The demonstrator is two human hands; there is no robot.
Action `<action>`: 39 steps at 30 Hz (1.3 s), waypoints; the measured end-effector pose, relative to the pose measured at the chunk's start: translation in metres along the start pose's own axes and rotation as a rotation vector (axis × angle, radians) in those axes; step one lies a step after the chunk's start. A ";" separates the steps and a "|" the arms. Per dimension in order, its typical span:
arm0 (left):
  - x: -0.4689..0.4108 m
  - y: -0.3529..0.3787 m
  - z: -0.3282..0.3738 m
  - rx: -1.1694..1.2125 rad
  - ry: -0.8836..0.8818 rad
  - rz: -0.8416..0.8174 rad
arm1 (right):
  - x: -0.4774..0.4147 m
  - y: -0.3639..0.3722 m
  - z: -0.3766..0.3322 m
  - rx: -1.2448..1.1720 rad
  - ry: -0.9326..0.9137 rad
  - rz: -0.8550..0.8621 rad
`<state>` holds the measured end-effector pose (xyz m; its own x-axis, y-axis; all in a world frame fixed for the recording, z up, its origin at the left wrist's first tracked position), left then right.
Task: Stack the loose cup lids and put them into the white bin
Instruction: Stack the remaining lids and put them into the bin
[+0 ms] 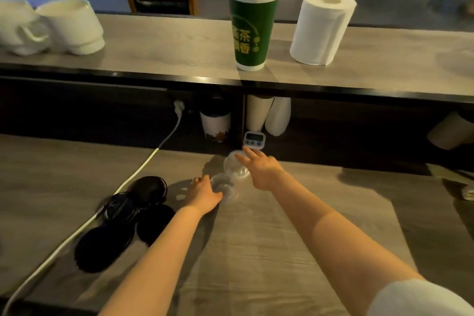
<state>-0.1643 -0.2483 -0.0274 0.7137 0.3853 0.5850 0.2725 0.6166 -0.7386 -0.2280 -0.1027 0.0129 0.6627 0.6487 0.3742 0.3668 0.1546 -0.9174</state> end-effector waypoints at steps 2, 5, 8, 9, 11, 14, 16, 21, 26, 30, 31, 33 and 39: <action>-0.006 0.004 -0.003 0.008 -0.038 -0.007 | -0.013 0.002 -0.004 0.117 -0.043 -0.029; -0.017 0.013 -0.007 0.087 -0.102 -0.053 | -0.028 0.010 -0.007 0.154 -0.044 -0.086; -0.023 0.016 -0.010 0.154 -0.126 -0.045 | -0.035 0.010 -0.006 0.093 -0.012 -0.055; -0.025 0.015 -0.010 0.137 -0.119 -0.015 | -0.035 0.009 -0.005 0.062 -0.002 -0.040; -0.026 0.012 -0.012 0.086 -0.114 0.030 | -0.036 0.011 -0.003 0.025 0.010 -0.035; -0.024 0.006 -0.010 0.047 -0.095 0.090 | -0.035 0.016 0.000 0.017 0.035 -0.060; -0.024 0.002 -0.009 0.111 -0.087 0.121 | -0.033 0.019 0.003 0.004 0.063 -0.081; -0.023 -0.014 -0.010 0.259 -0.072 0.169 | -0.028 0.027 0.010 0.071 0.139 -0.251; -0.027 -0.018 -0.017 0.447 -0.137 0.114 | -0.019 0.030 0.010 0.146 0.118 -0.309; -0.024 -0.015 -0.016 0.660 -0.174 -0.020 | -0.003 0.029 0.019 -0.007 0.177 -0.214; -0.022 -0.012 -0.014 0.726 -0.189 -0.077 | 0.001 0.029 0.022 -0.070 0.190 -0.175; -0.015 -0.008 -0.012 0.805 -0.212 -0.164 | 0.009 0.027 0.028 -0.232 0.210 -0.056; 0.005 -0.001 -0.004 0.942 -0.233 -0.241 | 0.042 0.008 0.042 -0.911 0.246 0.498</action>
<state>-0.1582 -0.2495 -0.0247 0.5348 0.2410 0.8099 -0.3012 0.9499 -0.0838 -0.2243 -0.0431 0.0156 0.9487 0.3013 0.0956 0.3009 -0.7683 -0.5650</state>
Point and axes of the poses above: each hand's wrist, its own x-axis away from the middle knuckle, its own y-axis out of the palm, z = x × y, the point moved 7 cm from there along -x, towards the middle knuckle, and after that the axes turned 13 degrees about -y, right-handed, at the moved point
